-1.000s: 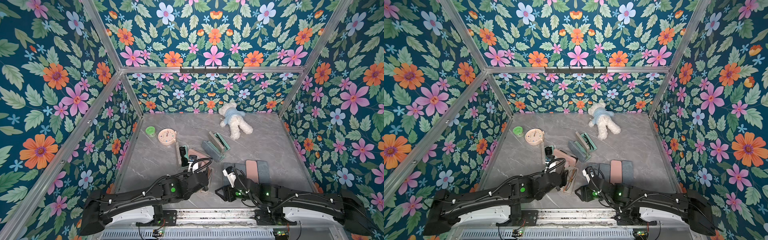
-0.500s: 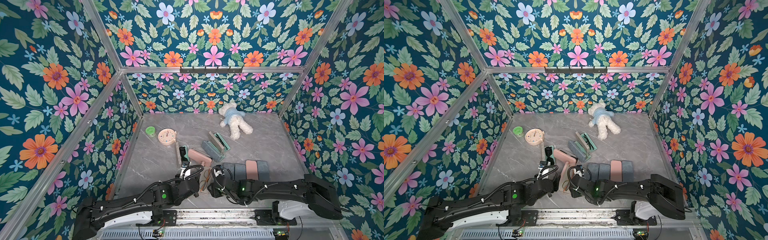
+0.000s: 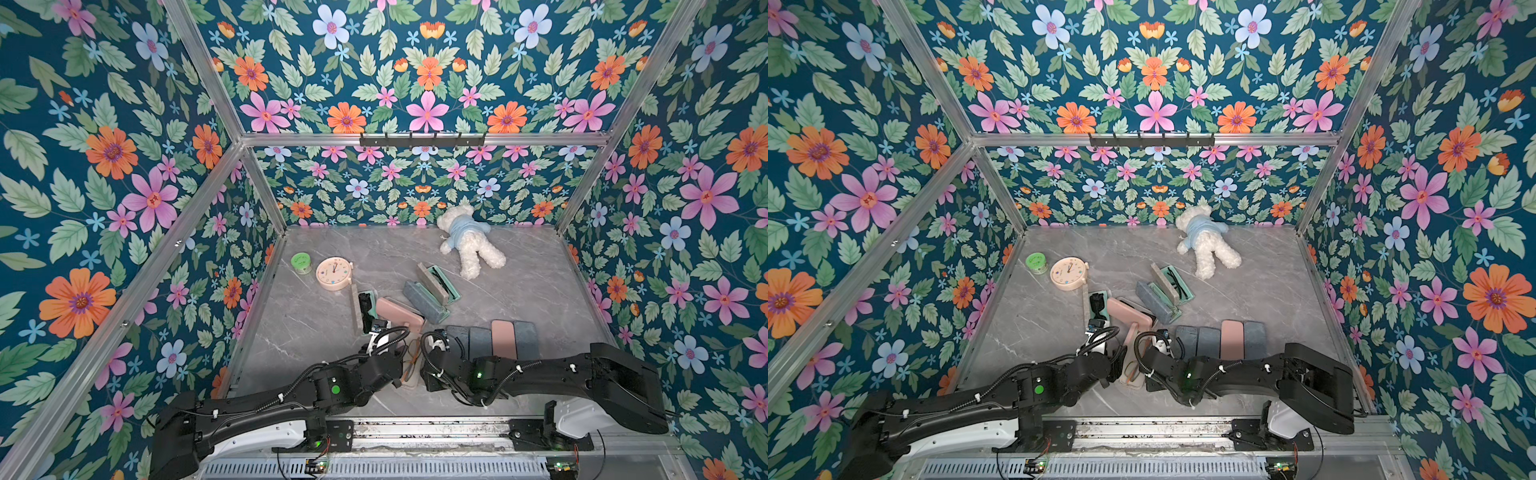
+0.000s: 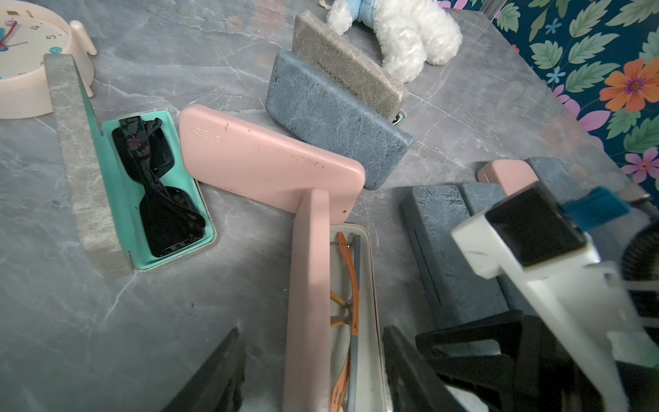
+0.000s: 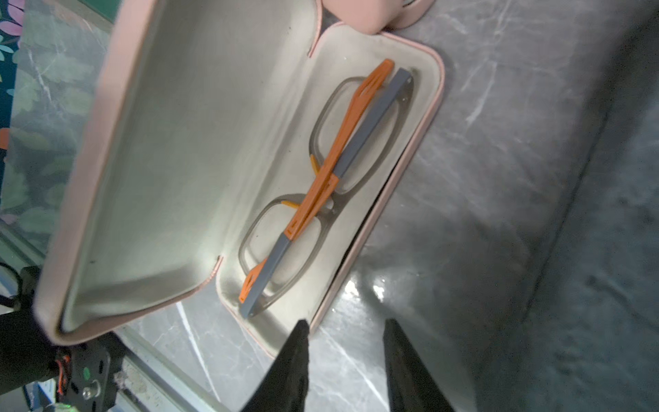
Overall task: Close the glasses case
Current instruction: Close the glasses case at the center of the board.
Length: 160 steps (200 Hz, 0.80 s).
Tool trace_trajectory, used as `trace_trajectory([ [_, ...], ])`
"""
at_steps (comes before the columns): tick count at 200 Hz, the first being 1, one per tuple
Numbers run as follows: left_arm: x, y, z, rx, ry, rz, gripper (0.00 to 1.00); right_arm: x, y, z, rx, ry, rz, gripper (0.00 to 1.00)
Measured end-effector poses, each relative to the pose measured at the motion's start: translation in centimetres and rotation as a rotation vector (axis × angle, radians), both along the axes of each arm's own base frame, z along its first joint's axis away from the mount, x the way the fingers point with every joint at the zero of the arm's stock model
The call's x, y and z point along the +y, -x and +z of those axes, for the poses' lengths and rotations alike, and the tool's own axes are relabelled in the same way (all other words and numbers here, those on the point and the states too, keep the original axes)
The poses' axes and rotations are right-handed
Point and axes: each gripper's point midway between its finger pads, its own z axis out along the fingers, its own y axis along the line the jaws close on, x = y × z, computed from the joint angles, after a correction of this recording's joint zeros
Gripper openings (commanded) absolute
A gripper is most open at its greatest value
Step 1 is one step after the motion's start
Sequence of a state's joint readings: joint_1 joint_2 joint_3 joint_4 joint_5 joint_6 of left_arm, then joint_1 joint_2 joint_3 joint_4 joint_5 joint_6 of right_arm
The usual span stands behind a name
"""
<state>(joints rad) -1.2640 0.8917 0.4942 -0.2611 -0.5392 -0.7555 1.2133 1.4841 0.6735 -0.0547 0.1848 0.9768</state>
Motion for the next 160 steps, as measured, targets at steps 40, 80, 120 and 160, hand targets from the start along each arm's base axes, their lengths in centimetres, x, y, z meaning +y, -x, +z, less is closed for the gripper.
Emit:
trace_trajectory([
  [40, -1.0, 0.0, -1.4, 0.024, -0.025, -0.028, 0.64, 0.0, -0.5, -0.7, 0.014, -0.01, -0.012, 0.34],
  [80, -1.7, 0.2, -2.3, 0.045, -0.02, -0.049, 0.63, 0.0, -0.8, -0.8, 0.017, -0.023, -0.018, 0.34],
  [120, -2.6, 0.6, -3.3, 0.087, 0.013, -0.072, 0.61, -0.4, -1.1, -1.1, 0.023, -0.028, -0.028, 0.34],
  [160, -3.5, 1.0, -3.8, 0.123, 0.045, -0.093, 0.6, -0.9, -1.4, -1.1, 0.029, -0.031, -0.039, 0.34],
])
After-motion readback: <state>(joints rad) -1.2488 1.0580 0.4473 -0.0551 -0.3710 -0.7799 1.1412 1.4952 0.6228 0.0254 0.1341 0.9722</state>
